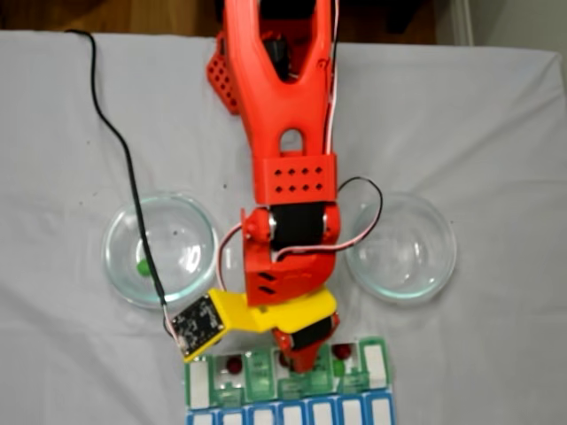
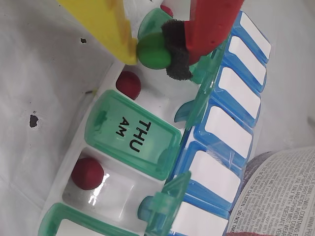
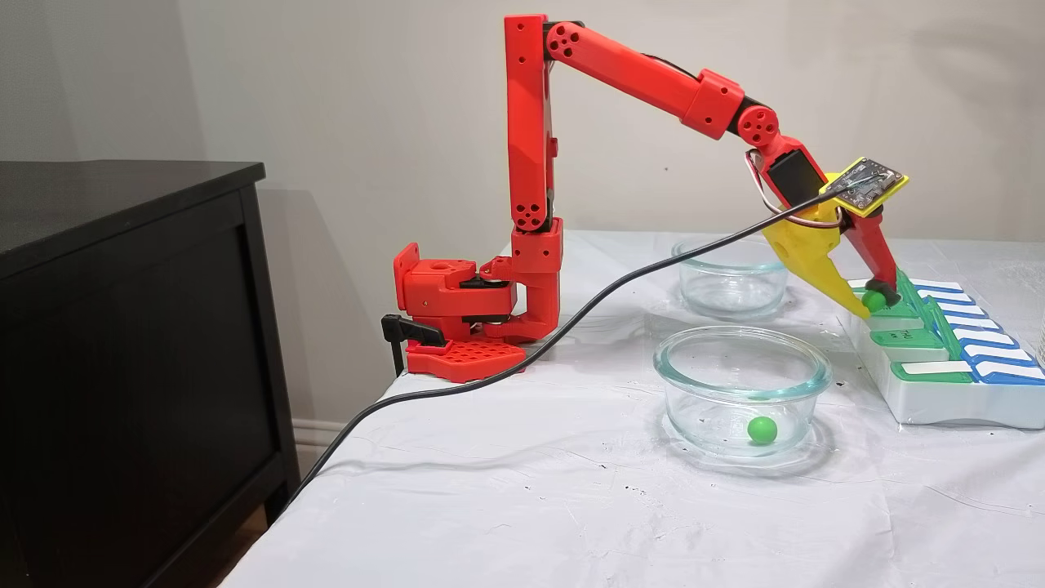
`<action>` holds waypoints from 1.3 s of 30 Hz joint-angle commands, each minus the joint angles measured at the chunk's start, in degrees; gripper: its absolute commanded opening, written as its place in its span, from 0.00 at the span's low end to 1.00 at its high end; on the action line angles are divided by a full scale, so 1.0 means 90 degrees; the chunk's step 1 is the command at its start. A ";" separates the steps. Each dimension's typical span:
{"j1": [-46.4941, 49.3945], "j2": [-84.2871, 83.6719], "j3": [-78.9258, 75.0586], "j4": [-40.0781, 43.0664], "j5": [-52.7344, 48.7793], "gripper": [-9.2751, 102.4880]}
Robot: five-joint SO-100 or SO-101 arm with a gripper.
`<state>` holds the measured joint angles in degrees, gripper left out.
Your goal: Sort medicines into box.
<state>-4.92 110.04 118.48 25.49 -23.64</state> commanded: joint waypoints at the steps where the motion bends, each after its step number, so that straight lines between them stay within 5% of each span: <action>1: 0.0068 0.0166 -0.0684 0.0000 0.0039 0.08; 10: 0.0166 -0.0391 -0.0977 -0.0195 0.0029 0.08; 16: 0.0176 -0.0420 -0.0928 -0.0195 0.0049 0.27; 24: 0.0166 0.0078 -0.0586 -0.0117 0.0020 0.29; 29: 0.0264 0.0605 -0.0479 0.0127 -0.0039 0.25; 36: 0.0547 0.1885 -0.0479 0.1826 -0.0186 0.08; 39: 0.0664 0.2451 -0.0322 0.2207 -0.0322 0.08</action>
<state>0.35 120.41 115.40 41.75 -25.49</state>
